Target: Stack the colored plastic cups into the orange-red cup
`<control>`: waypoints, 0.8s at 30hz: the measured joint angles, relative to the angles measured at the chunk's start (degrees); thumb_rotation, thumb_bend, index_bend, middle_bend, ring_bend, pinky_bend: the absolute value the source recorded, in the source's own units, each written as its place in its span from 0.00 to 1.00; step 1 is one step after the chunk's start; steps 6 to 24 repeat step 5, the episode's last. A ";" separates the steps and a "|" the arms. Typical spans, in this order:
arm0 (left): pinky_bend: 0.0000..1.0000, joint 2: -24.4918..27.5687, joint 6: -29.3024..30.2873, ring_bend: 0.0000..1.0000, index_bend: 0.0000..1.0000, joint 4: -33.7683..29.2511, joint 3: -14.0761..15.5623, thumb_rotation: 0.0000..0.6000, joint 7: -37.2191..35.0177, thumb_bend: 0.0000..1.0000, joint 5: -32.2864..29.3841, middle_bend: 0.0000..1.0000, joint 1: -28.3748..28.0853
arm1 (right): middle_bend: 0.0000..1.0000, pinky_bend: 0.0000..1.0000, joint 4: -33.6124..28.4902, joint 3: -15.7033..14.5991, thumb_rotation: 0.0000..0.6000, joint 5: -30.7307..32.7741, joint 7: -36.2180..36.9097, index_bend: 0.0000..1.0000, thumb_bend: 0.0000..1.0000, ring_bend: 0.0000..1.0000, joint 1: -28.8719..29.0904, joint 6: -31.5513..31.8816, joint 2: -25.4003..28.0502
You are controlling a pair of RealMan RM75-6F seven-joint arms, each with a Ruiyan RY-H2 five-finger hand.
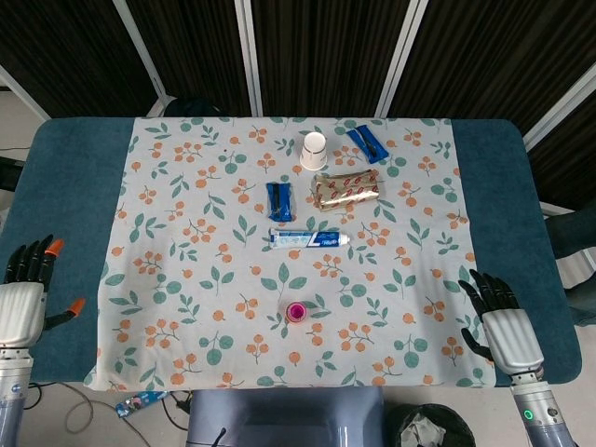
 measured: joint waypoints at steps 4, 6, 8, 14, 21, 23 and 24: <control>0.02 1.67 -1.39 0.00 0.05 -2.05 -1.14 1.00 1.74 0.15 -1.12 0.00 1.07 | 0.00 0.11 -0.34 0.32 1.00 0.16 -0.40 0.12 0.40 0.00 -0.35 1.02 0.05; 0.02 1.95 -1.53 0.00 0.05 -2.42 -1.47 1.00 2.19 0.15 -1.16 0.00 1.33 | 0.00 0.11 -0.34 0.55 1.00 0.39 -0.71 0.12 0.40 0.00 -0.51 1.45 -0.11; 0.02 1.95 -1.53 0.00 0.05 -2.42 -1.47 1.00 2.19 0.15 -1.16 0.00 1.33 | 0.00 0.11 -0.34 0.55 1.00 0.39 -0.71 0.12 0.40 0.00 -0.51 1.45 -0.11; 0.02 1.95 -1.53 0.00 0.05 -2.42 -1.47 1.00 2.19 0.15 -1.16 0.00 1.33 | 0.00 0.11 -0.34 0.55 1.00 0.39 -0.71 0.12 0.40 0.00 -0.51 1.45 -0.11; 0.02 1.95 -1.53 0.00 0.05 -2.42 -1.47 1.00 2.19 0.15 -1.16 0.00 1.33 | 0.00 0.11 -0.34 0.55 1.00 0.39 -0.71 0.12 0.40 0.00 -0.51 1.45 -0.11; 0.02 1.95 -1.53 0.00 0.05 -2.42 -1.47 1.00 2.19 0.15 -1.16 0.00 1.33 | 0.00 0.11 -0.34 0.55 1.00 0.39 -0.71 0.12 0.40 0.00 -0.51 1.45 -0.11; 0.02 1.95 -1.53 0.00 0.05 -2.42 -1.47 1.00 2.19 0.15 -1.16 0.00 1.33 | 0.00 0.11 -0.34 0.55 1.00 0.39 -0.71 0.12 0.40 0.00 -0.51 1.45 -0.11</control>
